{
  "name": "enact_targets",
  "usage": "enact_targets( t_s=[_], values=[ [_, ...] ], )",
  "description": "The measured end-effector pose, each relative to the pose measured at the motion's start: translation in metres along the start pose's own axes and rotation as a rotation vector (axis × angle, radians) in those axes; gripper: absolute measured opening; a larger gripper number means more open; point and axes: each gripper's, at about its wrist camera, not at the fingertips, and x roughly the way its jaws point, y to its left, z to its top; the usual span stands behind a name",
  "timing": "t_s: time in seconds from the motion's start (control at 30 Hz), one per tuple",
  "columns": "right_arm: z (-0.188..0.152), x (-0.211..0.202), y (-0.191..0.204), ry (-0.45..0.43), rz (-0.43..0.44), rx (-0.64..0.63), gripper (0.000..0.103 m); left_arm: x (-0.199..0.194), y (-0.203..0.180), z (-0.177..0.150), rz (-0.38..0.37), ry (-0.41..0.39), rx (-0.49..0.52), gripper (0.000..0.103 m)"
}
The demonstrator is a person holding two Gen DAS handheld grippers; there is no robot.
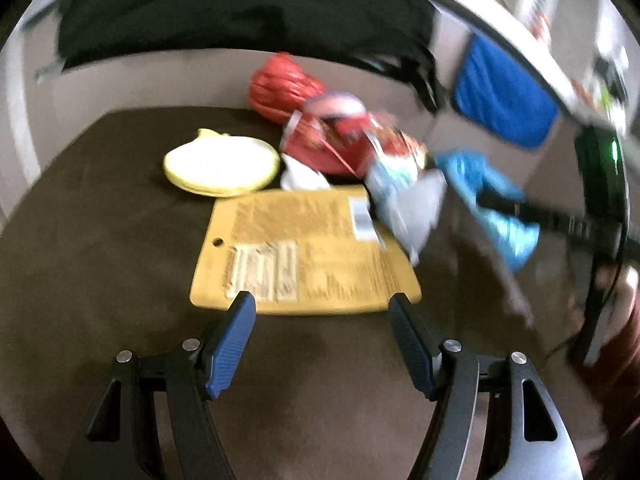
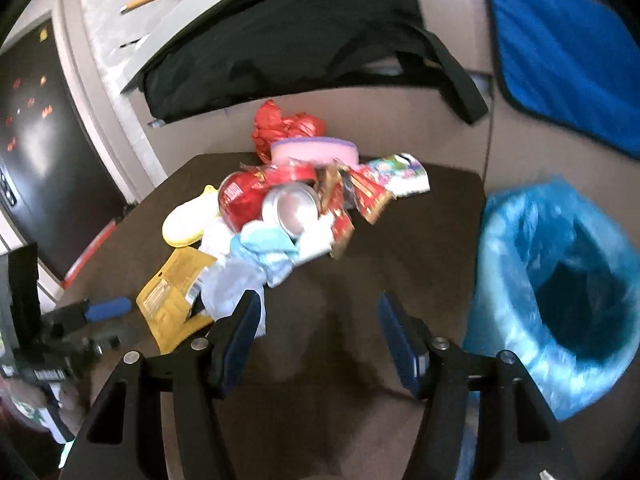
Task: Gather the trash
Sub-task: 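Move both open tools back over the trash pile on the table, then grasp the yellow cardboard package with the left tool while the right tool grasps white tissues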
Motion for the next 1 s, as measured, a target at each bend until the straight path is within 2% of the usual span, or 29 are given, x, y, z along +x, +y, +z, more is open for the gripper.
enact_targets(
  t_s=[0.17, 0.23, 0.3, 0.37, 0.4, 0.43, 0.6, 0.8, 1.0],
  values=[
    [-0.012, -0.010, -0.010, -0.010, 0.012, 0.032, 0.059, 0.011, -0.028, -0.005, 0.125, 0.057, 0.233, 0.069],
    [-0.014, -0.014, -0.011, -0.018, 0.020, 0.046, 0.059, 0.022, -0.032, -0.003, 0.176, 0.085, 0.283, 0.069],
    [-0.016, -0.019, -0.010, -0.030, 0.025, 0.052, 0.059, 0.026, -0.032, 0.003, 0.188, 0.063, 0.304, 0.068],
    [-0.015, -0.024, -0.009, -0.041, 0.023, 0.045, 0.059, 0.030, -0.030, 0.010, 0.238, 0.032, 0.318, 0.056],
    [-0.014, -0.026, -0.007, -0.046, 0.023, 0.040, 0.059, 0.031, -0.028, 0.014, 0.249, 0.015, 0.318, 0.039],
    [-0.014, -0.027, -0.007, -0.048, 0.023, 0.036, 0.059, 0.032, -0.025, 0.018, 0.257, 0.002, 0.308, 0.027],
    [-0.011, -0.025, -0.002, -0.041, 0.021, 0.016, 0.059, 0.015, -0.002, 0.044, 0.201, -0.101, 0.185, 0.014],
    [-0.008, -0.008, 0.015, -0.009, 0.049, -0.012, 0.059, -0.013, 0.043, 0.074, 0.146, -0.192, -0.039, 0.007],
    [0.006, 0.009, 0.045, -0.009, 0.062, -0.072, 0.060, -0.022, 0.069, 0.081, 0.143, -0.235, -0.139, 0.007]
  ],
)
